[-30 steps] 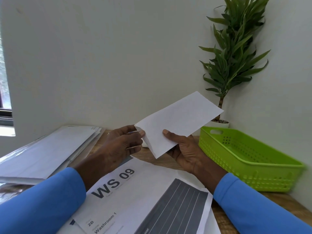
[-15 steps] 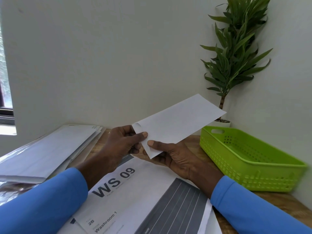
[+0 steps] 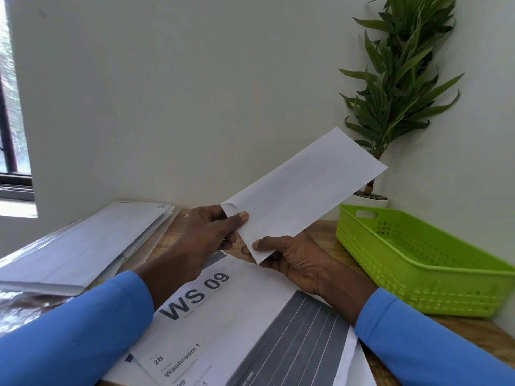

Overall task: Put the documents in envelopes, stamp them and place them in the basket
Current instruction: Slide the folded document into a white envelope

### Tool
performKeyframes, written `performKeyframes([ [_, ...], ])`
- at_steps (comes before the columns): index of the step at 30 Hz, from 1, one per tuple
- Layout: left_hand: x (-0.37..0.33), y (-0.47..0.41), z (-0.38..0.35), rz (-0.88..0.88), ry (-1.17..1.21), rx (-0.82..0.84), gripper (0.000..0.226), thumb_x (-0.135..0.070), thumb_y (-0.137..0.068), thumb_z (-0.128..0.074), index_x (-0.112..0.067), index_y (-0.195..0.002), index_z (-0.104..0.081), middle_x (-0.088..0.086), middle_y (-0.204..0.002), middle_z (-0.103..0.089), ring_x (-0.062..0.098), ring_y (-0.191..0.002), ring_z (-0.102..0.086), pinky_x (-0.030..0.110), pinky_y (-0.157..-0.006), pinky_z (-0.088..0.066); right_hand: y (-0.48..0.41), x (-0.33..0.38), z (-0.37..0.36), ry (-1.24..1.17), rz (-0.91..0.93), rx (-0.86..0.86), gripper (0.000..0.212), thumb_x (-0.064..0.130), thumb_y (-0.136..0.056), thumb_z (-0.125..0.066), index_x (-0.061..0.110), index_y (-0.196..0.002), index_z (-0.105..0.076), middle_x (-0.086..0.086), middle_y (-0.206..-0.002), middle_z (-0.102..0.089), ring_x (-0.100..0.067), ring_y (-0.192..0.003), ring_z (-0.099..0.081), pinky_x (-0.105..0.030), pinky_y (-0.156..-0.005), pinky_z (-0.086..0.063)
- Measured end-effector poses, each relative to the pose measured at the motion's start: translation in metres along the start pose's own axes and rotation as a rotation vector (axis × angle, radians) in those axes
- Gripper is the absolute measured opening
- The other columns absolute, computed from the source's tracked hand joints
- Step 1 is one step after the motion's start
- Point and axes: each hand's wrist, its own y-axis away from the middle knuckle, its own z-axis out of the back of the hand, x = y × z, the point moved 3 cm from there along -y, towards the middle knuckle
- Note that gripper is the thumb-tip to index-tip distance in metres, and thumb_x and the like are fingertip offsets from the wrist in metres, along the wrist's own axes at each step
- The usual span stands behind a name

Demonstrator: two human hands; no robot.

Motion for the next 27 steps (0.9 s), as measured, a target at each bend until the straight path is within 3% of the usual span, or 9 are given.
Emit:
performKeyframes([
  [5, -0.002, -0.002, 0.005, 0.033, 0.040, -0.089, 0.034, -0.033, -0.098, -0.067, -0.002, -0.088, -0.075, 0.016, -0.070, -0.060, 0.016, -0.054, -0.052, 0.029, -0.057, -0.047, 0.005, 0.004, -0.005, 0.036, -0.018, 0.106, 0.049, -0.017, -0.084, -0.066, 0.001, -0.129, -0.058, -0.019, -0.113, -0.075, -0.030, -0.090, -0.076, -0.039, -0.077, -0.064],
  [9, 0.000, -0.006, 0.008, 0.041, 0.072, -0.114, 0.047, -0.038, -0.099, -0.063, 0.008, -0.101, -0.071, 0.021, -0.077, -0.057, 0.017, -0.050, -0.045, 0.030, -0.054, -0.042, 0.006, 0.006, -0.006, 0.045, -0.022, 0.130, 0.055, -0.019, -0.085, -0.063, 0.000, -0.136, -0.053, -0.021, -0.128, -0.068, -0.033, -0.104, -0.073, -0.037, -0.077, -0.064],
  [12, -0.006, -0.003, 0.007, 0.007, 0.096, -0.011, 0.028, -0.030, -0.096, -0.069, -0.004, -0.101, -0.077, 0.014, -0.078, -0.065, 0.015, -0.054, -0.051, 0.025, -0.051, -0.043, 0.007, 0.007, -0.004, 0.059, -0.007, 0.158, 0.049, -0.020, -0.086, -0.059, 0.002, -0.130, -0.057, -0.015, -0.116, -0.074, -0.031, -0.099, -0.075, -0.035, -0.074, -0.064],
  [15, -0.017, 0.001, 0.006, -0.039, -0.022, 0.184, 0.018, -0.021, -0.084, -0.081, -0.013, -0.100, -0.079, 0.010, -0.086, -0.077, 0.018, -0.065, -0.066, 0.026, -0.057, -0.049, 0.006, 0.006, 0.001, 0.077, -0.009, 0.170, 0.055, -0.022, -0.087, -0.057, 0.002, -0.136, -0.053, -0.018, -0.120, -0.072, -0.036, -0.106, -0.072, -0.043, -0.085, -0.062],
  [17, -0.023, 0.000, 0.009, -0.083, -0.126, 0.173, 0.021, -0.017, -0.077, -0.087, -0.010, -0.096, -0.080, 0.016, -0.088, -0.078, 0.026, -0.071, -0.068, 0.032, -0.064, -0.052, 0.003, 0.006, 0.002, 0.087, -0.012, 0.153, 0.058, -0.023, -0.084, -0.059, 0.002, -0.136, -0.054, -0.020, -0.124, -0.070, -0.038, -0.109, -0.070, -0.047, -0.091, -0.059],
  [21, -0.048, -0.004, 0.023, -0.341, -0.350, 0.072, 0.015, -0.014, -0.082, -0.084, -0.009, -0.074, -0.072, 0.012, -0.062, -0.067, 0.016, -0.051, -0.054, 0.024, -0.051, -0.042, -0.006, 0.016, 0.013, -0.020, 0.011, 0.085, 0.038, -0.024, -0.086, -0.048, -0.006, -0.117, -0.062, -0.027, -0.114, -0.071, -0.035, -0.094, -0.074, -0.036, -0.074, -0.064],
  [24, -0.077, 0.007, 0.038, -0.703, -0.850, -0.077, 0.023, -0.018, -0.082, -0.080, -0.022, -0.069, -0.062, -0.008, -0.060, -0.060, 0.004, -0.053, -0.051, 0.027, -0.054, -0.042, -0.011, 0.028, 0.038, -0.178, -0.059, -0.060, 0.034, 0.001, -0.099, -0.048, -0.007, -0.131, -0.054, -0.030, -0.115, -0.071, -0.042, -0.100, -0.073, -0.042, -0.077, -0.064],
  [27, -0.090, 0.036, 0.047, -0.901, -1.050, 0.015, 0.018, -0.008, -0.082, -0.080, -0.022, -0.079, -0.069, -0.011, -0.076, -0.064, 0.006, -0.067, -0.063, 0.035, -0.061, -0.053, -0.011, 0.037, 0.067, -0.287, -0.167, -0.100, 0.064, 0.047, -0.103, -0.042, -0.010, -0.130, -0.054, -0.036, -0.119, -0.066, -0.049, -0.105, -0.067, -0.052, -0.074, -0.063],
])
